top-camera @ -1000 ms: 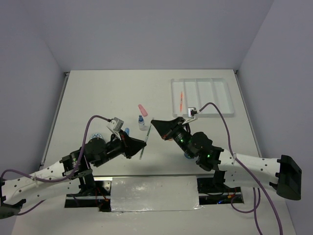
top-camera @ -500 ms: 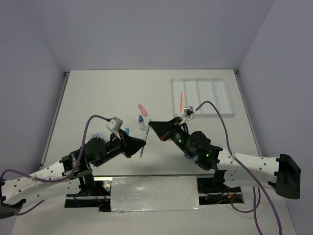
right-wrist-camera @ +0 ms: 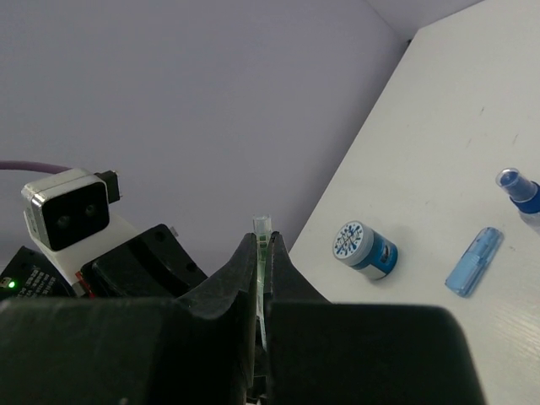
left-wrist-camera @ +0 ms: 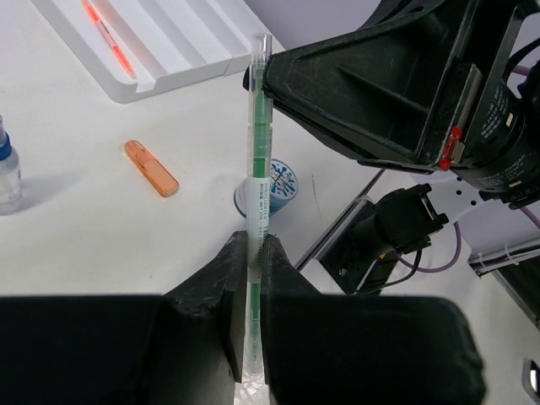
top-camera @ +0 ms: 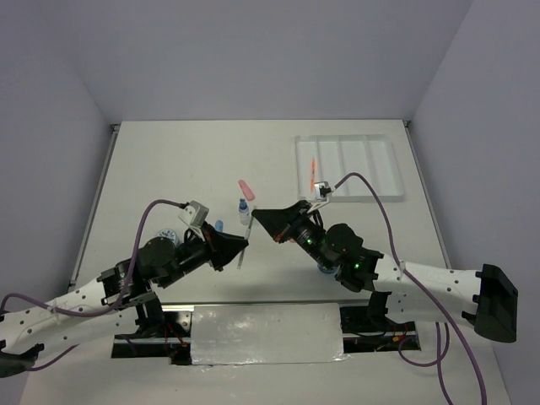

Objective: Sort the stationery into containers
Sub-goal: Close the pen cap on the pen.

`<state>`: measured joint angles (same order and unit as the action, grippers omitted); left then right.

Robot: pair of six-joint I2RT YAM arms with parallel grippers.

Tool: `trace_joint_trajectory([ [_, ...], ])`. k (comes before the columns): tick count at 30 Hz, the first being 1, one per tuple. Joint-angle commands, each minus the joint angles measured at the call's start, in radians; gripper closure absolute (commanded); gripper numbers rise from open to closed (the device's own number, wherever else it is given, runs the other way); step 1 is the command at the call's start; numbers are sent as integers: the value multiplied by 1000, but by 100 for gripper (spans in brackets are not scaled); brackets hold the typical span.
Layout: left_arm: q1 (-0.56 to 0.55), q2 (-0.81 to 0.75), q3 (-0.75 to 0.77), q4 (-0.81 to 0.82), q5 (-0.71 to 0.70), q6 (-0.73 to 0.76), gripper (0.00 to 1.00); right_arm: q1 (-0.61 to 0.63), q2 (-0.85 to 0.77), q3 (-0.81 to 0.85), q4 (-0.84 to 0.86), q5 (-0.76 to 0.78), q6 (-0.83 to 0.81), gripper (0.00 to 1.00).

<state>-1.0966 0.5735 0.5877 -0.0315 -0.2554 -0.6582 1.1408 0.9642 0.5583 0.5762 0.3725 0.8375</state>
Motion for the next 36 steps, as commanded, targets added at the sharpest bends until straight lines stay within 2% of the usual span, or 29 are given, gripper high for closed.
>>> trace_joint_trajectory([
  [1,-3,-41,78,128,-31,84,100,8,21,58,-104,-118,2,100],
  [6,-3,-64,73,160,-12,121,100,8,18,29,-75,-199,11,99],
  [16,-5,-67,-2,217,114,215,100,8,-68,60,-111,-228,-86,83],
  [17,-3,-64,-5,228,122,218,100,8,-73,61,-110,-233,-100,83],
  [21,-5,-44,-19,243,163,223,100,8,-82,72,-121,-236,-112,95],
  [22,-3,-41,-22,248,168,223,100,8,-82,72,-118,-254,-117,93],
  [23,-3,-37,-23,254,174,224,100,8,-81,75,-116,-264,-129,82],
  [25,-3,-37,-23,258,179,226,100,8,-81,72,-113,-274,-133,67],
  [28,-3,-35,-23,262,179,227,100,8,-90,60,-101,-276,-138,55],
  [32,-3,-35,-29,265,168,220,100,8,-102,58,-95,-287,-147,56],
  [36,-5,-34,-32,275,147,201,100,8,-102,55,-85,-303,-147,70],
])
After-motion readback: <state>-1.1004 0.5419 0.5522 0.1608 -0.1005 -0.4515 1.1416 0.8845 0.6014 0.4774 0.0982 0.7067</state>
